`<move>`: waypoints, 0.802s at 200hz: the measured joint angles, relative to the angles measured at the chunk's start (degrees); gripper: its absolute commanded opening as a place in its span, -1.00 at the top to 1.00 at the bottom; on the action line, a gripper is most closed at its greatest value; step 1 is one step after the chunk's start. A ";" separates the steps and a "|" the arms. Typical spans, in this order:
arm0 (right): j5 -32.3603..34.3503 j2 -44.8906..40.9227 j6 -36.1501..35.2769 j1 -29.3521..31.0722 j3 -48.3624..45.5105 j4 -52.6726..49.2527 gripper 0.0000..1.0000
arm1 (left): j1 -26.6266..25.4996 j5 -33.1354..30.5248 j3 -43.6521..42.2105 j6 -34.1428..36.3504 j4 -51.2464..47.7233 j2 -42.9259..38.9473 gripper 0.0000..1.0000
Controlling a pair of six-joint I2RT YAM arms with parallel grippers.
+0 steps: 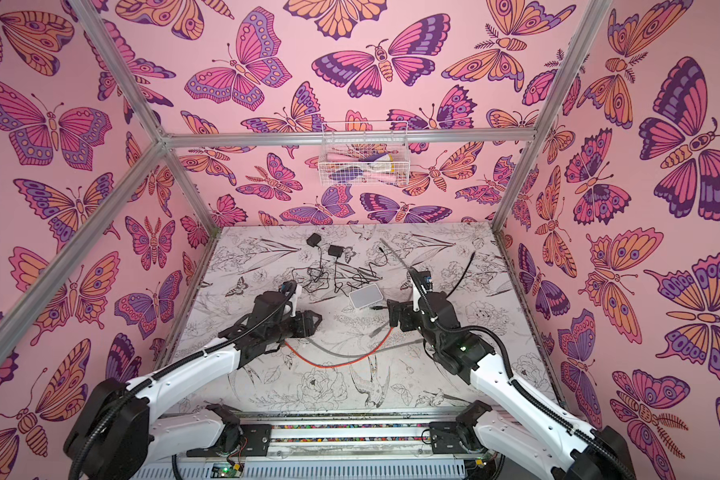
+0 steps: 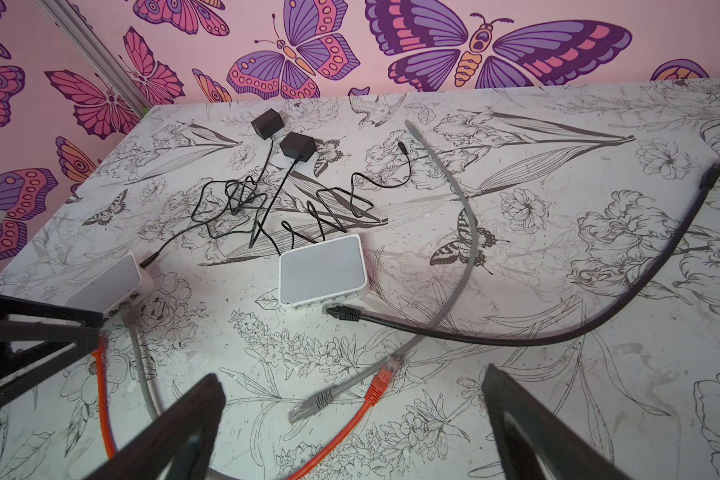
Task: Insert the plug into the switch port
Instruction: 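Move the left gripper toward the red cable while the right hovers nearby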
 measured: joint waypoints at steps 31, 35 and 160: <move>1.77 3.04 0.04 -0.02 0.26 -2.12 -0.98 | -9.25 0.52 4.55 0.13 1.03 7.56 -0.20; 1.95 3.45 0.04 -0.02 0.31 -2.34 -0.98 | -10.84 0.70 5.18 0.09 1.62 9.09 -0.20; 3.87 2.34 0.24 -0.76 1.18 -5.05 -0.97 | -6.38 1.27 -9.99 -8.72 16.79 11.06 -0.19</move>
